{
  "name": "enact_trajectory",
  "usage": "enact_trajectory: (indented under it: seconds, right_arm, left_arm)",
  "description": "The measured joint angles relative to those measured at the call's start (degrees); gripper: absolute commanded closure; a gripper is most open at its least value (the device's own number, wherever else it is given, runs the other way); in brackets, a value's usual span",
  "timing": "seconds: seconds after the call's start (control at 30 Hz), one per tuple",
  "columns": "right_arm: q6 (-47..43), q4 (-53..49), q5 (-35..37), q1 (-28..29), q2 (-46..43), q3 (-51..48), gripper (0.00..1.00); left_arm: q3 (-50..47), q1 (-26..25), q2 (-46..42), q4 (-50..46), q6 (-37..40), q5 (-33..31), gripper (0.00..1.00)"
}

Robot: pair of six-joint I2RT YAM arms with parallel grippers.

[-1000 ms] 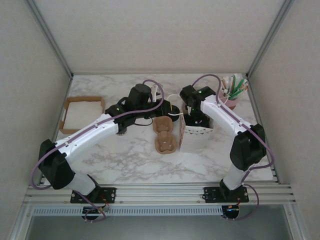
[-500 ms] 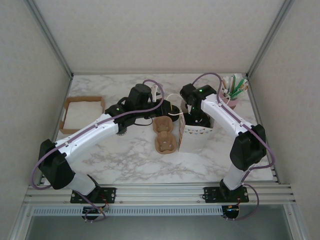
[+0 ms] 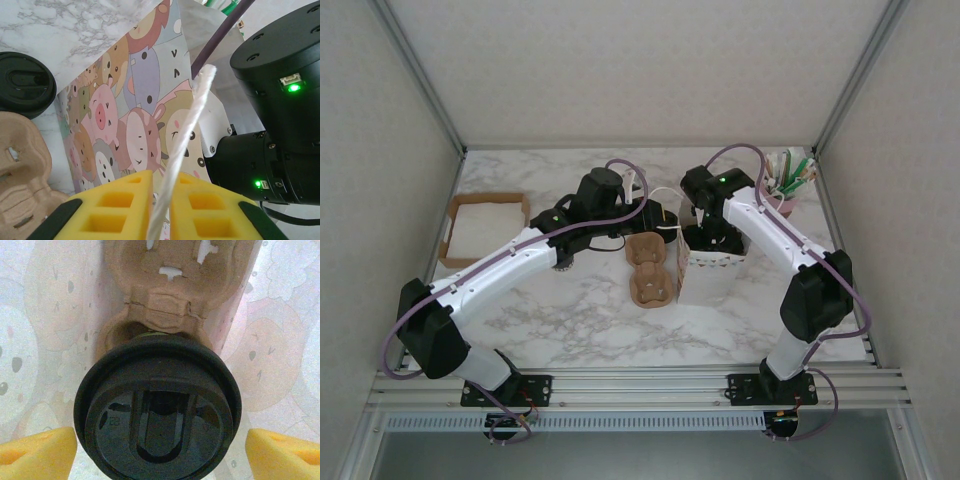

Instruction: Pack the takeout coffee

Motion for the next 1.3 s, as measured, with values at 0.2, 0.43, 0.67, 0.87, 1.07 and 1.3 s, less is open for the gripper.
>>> enact_trajectory:
  seconds: [0.2, 0.43, 0.67, 0.87, 1.07, 1.3]
  right_arm:
    - [0.00, -0.17, 0.00, 0.02, -0.31, 0.72, 0.09]
    - [0.00, -0.83, 0.00, 0.00, -0.44, 0.72, 0.07]
    - [0.02, -1.29, 0.00, 0.02, -1.22, 0.76, 0.05]
    - [0.22, -1.66, 0.02, 0.02, -1.46, 1.75, 0.04]
    - [0.28, -2.32, 0.02, 0.02, -2.27, 2.73, 0.04]
    - [0.44, -2.95, 0.04, 0.02, -3.19, 3.61, 0.03]
  left_arm:
    - [0.00, 0.00, 0.00, 0.00, -0.02, -0.26, 0.82]
    - [0.00, 0.00, 0.00, 0.00, -0.02, -0.55, 0.81]
    - [0.00, 0.00, 0.00, 0.00, -0.02, -0.74, 0.79]
    - [0.00, 0.00, 0.00, 0.00, -0.02, -0.76, 0.78]
    - [0.00, 0.00, 0.00, 0.00, -0.02, -0.76, 0.77]
    - [0.00, 0.00, 0.00, 0.00, -0.04, -0.76, 0.76]
